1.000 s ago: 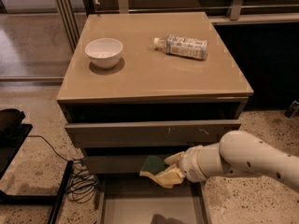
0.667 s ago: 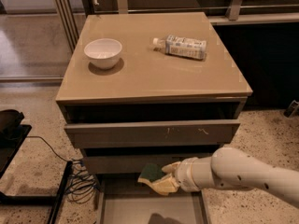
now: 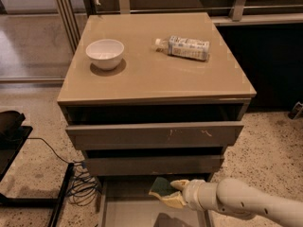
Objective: Place sponge into bottom drawer
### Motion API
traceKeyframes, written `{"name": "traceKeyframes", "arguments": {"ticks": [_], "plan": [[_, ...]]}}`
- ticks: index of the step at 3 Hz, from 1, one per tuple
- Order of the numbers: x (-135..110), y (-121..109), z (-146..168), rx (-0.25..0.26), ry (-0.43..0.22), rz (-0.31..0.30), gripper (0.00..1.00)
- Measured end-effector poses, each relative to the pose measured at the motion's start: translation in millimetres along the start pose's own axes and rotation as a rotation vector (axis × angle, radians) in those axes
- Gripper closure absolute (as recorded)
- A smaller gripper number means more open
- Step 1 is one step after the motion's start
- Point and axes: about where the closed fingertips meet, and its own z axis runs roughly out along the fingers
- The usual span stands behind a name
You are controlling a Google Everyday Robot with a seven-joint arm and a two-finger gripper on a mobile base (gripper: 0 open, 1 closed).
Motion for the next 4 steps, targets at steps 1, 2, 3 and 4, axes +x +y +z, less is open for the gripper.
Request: {"name": "traceKeyframes", "arguments": {"ticks": [1, 2, 3, 4], "plan": [[2.6, 4.9, 13.0, 0.001, 0.003, -0.014, 1.00], [31.7, 14.0, 54.4, 0.003, 0.040, -0.032, 1.00], [63.6, -0.7, 102.4, 0.057, 0.039, -0.050, 1.00], [91.7, -16.9, 138.3, 0.104, 0.024, -0.057, 1.00]]}}
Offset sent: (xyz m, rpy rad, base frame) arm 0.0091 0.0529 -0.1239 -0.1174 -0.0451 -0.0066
